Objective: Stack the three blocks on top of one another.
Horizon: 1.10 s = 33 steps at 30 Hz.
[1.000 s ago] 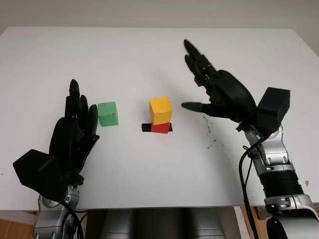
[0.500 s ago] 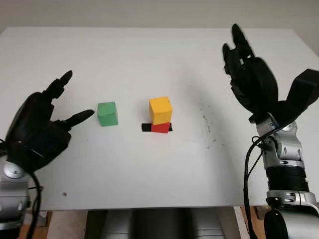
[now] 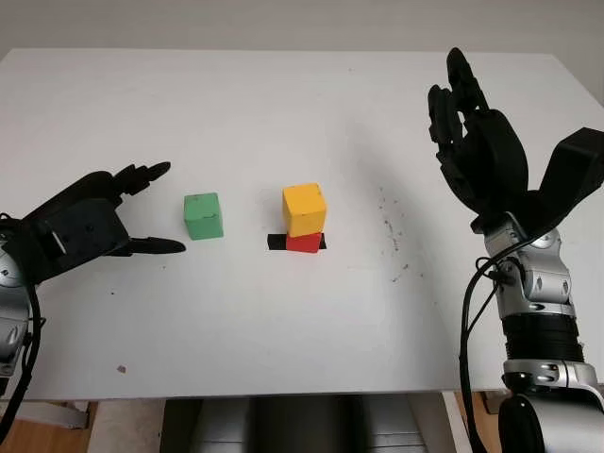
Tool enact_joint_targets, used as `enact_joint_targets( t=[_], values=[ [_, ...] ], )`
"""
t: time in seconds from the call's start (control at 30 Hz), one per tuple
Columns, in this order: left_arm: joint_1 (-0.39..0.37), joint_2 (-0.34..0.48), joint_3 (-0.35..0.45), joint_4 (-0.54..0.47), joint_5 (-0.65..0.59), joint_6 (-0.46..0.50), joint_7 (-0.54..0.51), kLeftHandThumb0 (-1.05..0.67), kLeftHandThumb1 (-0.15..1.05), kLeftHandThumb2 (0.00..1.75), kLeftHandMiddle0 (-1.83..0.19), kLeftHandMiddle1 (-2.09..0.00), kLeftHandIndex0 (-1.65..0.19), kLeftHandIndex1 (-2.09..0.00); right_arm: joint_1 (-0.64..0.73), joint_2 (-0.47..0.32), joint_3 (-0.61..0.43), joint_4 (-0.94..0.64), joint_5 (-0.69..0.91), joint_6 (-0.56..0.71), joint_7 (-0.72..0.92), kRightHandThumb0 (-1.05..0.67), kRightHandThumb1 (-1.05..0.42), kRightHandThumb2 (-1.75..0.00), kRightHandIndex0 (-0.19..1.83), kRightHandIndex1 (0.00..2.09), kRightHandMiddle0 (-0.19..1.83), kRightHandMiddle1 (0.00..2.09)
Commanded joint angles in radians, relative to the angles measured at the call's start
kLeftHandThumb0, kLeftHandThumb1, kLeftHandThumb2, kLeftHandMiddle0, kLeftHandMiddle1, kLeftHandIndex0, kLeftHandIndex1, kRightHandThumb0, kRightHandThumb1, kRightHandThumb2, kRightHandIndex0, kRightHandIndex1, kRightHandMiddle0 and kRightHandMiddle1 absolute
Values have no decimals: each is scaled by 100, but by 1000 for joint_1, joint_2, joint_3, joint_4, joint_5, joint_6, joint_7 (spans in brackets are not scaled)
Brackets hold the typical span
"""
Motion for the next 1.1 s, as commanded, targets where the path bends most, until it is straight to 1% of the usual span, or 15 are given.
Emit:
enact_joint_targets(
  t=[0.0, 0.13, 0.23, 0.33, 0.47, 0.57, 0.67, 0.8, 1.07],
  values=[
    [-22, -11, -19, 23, -8, -21, 3, -95, 89, 5, 16, -4, -8, -4, -4, 0, 1, -25, -4, 0, -3, -64, -105, -57, -19, 0, -19, 0],
    [-37, -31, -40, 22, -3, -5, 17, -92, 89, 5, 17, -5, -8, -5, -4, 1, 3, -33, -10, 4, -14, -64, -105, -58, -19, 0, -19, 0],
    [-45, -49, -45, 25, 1, -13, 41, -91, 88, 5, 16, -5, -11, -6, -5, 2, 3, -37, -13, 10, -20, -65, -105, -58, -19, 0, -19, 0],
    [-54, -66, -60, 28, 39, -38, 106, -86, 88, 5, 12, -7, -17, -8, -5, 6, 4, -43, -11, 17, -23, -65, -105, -57, -19, 0, -19, 0],
    [-76, -71, -91, 41, 124, -95, 203, -83, 88, 5, 7, -8, -23, -10, -4, 5, 9, -48, -19, 19, -26, -65, -105, -58, -19, 0, -19, 0],
    [-98, -61, -117, 41, 186, -122, 236, -79, 89, 6, 6, -7, -28, -11, -3, 10, 8, -56, -17, 20, -31, -64, -105, -58, -19, 0, -19, 0],
    [-111, -58, -127, 43, 219, -136, 245, -80, 90, 6, 6, -6, -30, -11, -1, 10, 12, -62, -21, 22, -32, -64, -105, -58, -19, 0, -19, 0],
    [-134, -39, -156, 37, 293, -148, 241, -82, 92, 6, 6, -6, -33, -11, 5, 10, 17, -71, -28, 19, -34, -64, -105, -58, -19, 0, -19, 0],
    [-150, -23, -177, 32, 335, -144, 199, -79, 91, 5, 6, -6, -39, -12, 17, 13, 18, -79, -33, 10, -39, -65, -105, -57, -19, 0, -19, 0]
  ],
)
